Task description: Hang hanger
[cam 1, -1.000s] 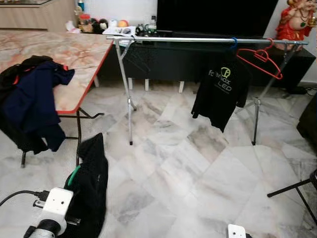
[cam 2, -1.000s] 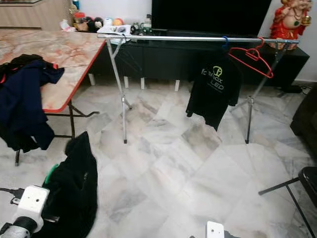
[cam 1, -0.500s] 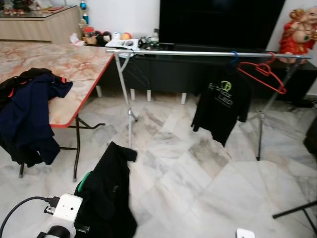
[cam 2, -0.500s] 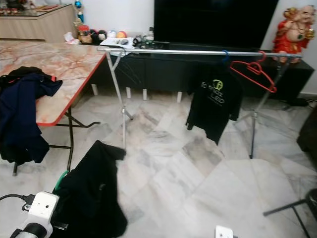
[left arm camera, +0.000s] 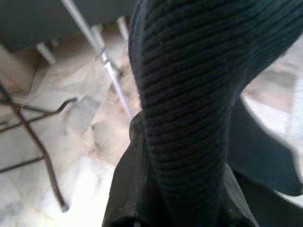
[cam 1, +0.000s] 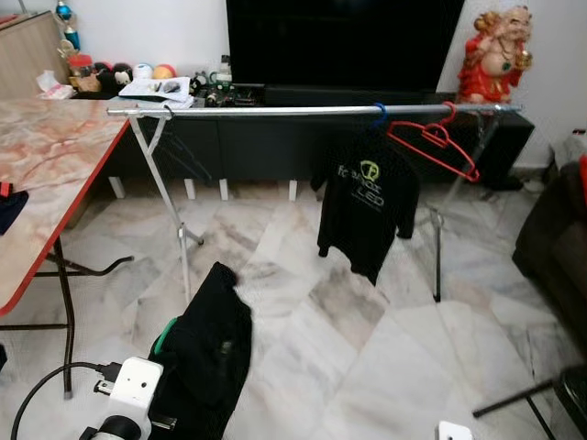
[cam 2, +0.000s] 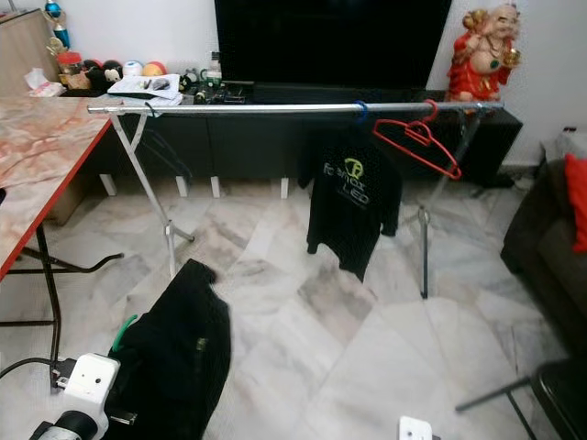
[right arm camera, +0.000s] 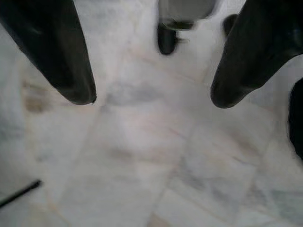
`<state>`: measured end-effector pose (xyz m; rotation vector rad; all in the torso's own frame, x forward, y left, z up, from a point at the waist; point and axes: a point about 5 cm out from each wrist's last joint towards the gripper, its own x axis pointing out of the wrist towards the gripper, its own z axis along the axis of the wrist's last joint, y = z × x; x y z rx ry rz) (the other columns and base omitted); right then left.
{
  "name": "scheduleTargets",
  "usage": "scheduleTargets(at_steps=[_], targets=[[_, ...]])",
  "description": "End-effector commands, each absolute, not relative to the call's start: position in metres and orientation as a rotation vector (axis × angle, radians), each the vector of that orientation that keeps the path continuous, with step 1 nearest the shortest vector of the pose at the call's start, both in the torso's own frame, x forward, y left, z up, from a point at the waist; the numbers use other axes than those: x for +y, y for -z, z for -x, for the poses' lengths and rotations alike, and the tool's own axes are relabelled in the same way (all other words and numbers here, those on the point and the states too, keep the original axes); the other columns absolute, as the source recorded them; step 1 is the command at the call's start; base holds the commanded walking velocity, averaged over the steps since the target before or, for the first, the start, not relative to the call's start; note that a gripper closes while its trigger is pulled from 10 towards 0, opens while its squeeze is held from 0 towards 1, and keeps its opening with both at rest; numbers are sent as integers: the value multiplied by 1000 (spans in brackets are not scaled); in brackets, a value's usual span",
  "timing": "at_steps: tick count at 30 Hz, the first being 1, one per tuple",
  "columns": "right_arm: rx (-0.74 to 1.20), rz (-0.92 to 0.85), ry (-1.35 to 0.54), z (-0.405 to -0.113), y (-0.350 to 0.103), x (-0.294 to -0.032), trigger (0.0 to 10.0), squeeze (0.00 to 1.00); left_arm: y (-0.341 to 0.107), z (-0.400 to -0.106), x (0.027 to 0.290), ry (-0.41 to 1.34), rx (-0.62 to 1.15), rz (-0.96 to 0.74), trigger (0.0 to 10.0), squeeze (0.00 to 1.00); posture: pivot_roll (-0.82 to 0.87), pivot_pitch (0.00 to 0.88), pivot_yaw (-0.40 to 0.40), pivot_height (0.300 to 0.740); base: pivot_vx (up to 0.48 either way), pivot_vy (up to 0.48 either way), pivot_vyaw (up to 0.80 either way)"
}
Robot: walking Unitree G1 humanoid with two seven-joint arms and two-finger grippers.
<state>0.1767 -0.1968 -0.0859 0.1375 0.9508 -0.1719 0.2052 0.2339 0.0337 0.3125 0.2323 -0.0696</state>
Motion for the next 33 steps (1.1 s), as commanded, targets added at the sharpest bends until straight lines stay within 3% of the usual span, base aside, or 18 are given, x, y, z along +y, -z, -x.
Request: scheduleTargets(at_steps=[1, 21, 33], targets=[[957, -129, 169, -176, 86, -199, 10000, 0, -40, -207, 237, 53, 205, -315, 10000, 0, 59, 79, -22, 740, 480, 0, 0], [959, -123, 160, -176, 86, -197, 10000, 0, -35, -206, 229, 84, 222, -297, 10000, 0, 60, 68, -20, 740, 480, 0, 0], [967, -92, 129, -174, 87, -196, 10000, 0, -26, -200, 227, 90, 273, -259, 10000, 0, 59, 85, -23, 740, 23, -20, 0]])
